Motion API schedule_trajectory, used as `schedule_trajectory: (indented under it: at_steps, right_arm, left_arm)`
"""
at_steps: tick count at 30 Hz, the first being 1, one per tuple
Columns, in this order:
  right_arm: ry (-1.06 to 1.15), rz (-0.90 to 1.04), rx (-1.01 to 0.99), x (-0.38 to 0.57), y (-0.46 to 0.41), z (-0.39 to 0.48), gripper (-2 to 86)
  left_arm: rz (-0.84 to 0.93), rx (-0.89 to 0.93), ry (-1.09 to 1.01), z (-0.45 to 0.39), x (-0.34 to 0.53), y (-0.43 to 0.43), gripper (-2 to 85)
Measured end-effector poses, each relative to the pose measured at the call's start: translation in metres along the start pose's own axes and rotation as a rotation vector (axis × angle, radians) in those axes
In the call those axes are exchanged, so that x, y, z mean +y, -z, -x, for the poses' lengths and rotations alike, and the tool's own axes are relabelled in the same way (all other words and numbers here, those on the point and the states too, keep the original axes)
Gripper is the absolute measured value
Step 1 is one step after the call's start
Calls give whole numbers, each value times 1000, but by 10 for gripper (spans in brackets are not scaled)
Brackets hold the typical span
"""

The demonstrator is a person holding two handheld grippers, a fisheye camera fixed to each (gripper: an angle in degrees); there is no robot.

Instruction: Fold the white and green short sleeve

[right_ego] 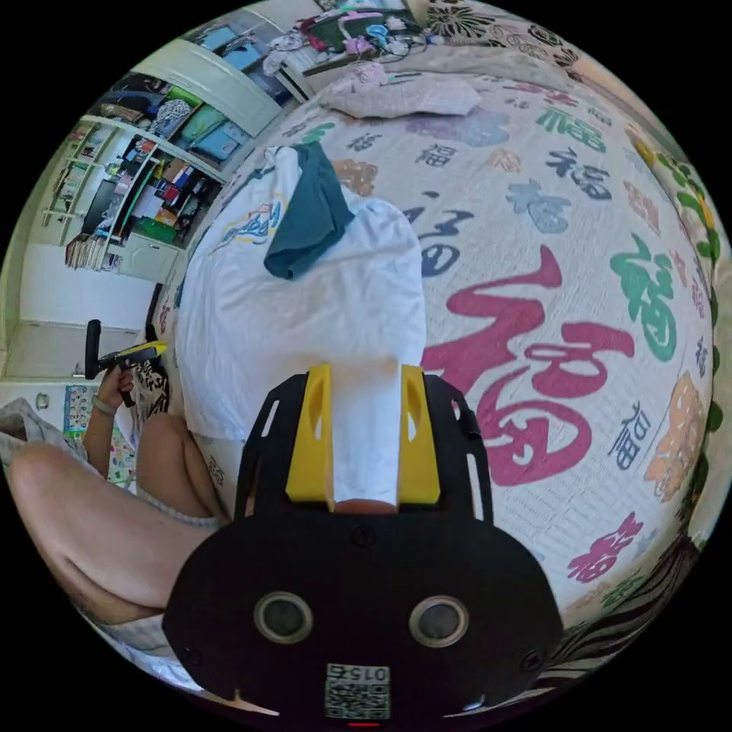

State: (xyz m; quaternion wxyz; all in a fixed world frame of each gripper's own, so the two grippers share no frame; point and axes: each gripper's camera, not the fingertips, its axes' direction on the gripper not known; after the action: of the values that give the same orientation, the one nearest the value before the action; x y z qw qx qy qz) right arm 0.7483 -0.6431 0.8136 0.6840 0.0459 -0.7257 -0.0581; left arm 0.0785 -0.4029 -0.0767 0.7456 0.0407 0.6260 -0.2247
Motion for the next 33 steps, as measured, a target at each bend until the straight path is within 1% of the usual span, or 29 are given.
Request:
schedule_trajectory:
  at_steps: [1,2,3,4,6,8,9,10,12,13,14,16,19,21,23,24,26,27,29,31,32,33]
  right_arm:
    - [-29,50,1,5,-4,-5,133]
    - [-41,76,16,6,-7,-7,134]
    - [-49,120,46,4,-12,-9,134]
    - [-53,96,63,0,-12,-10,129]
    - [-88,97,75,-13,-11,-11,120]
    - [-74,120,132,-25,-9,-7,96]
    - [-34,138,187,-31,-7,-1,72]
    - [17,148,195,-37,-5,4,43]
    - [36,160,165,-43,-2,7,5]
    - [49,167,161,-46,2,6,-1]
    - [49,173,156,-48,4,6,-3]
    - [54,183,126,-48,16,2,-6]
    - [22,198,49,-45,28,-5,-4]
    - [11,219,37,-44,26,-7,2]
    - [10,242,70,-46,22,-6,21]
    - [6,248,112,-48,23,-5,45]
    - [-8,222,167,-52,34,-4,53]
    - [-12,178,174,-56,46,-3,55]
    - [0,73,136,-66,67,2,60]
    - [68,-43,4,-88,87,16,73]
    - [87,-57,-32,-95,88,20,76]
    - [132,-72,-99,-109,88,29,82]
  left_arm:
    - [51,102,43,8,-2,-2,117]
    - [78,124,57,11,-5,-2,119]
    - [133,105,73,14,-12,-6,124]
    - [189,90,78,15,-23,-12,130]
    - [267,146,58,11,-42,-24,137]
    - [272,60,44,2,-61,-26,129]
    - [288,-54,11,-6,-72,-26,117]
    - [294,-128,-20,-14,-82,-24,103]
    - [315,-199,-95,-25,-94,-19,61]
    - [344,-171,-150,-29,-100,-16,33]
    - [355,-149,-149,-29,-102,-14,19]
    - [362,-176,-171,-28,-108,2,7]
    - [365,-205,-171,-25,-115,18,6]
    - [370,-242,-187,-26,-122,18,11]
    - [419,-247,-187,-25,-131,11,20]
    - [438,-233,-188,-23,-138,10,27]
    - [421,-199,-176,-17,-145,21,43]
    - [394,-146,-148,-9,-150,32,53]
    - [347,-50,-88,5,-156,48,64]
    - [228,57,-56,13,-169,71,69]
    - [190,73,-60,11,-173,77,70]
    - [111,104,-95,5,-184,88,72]
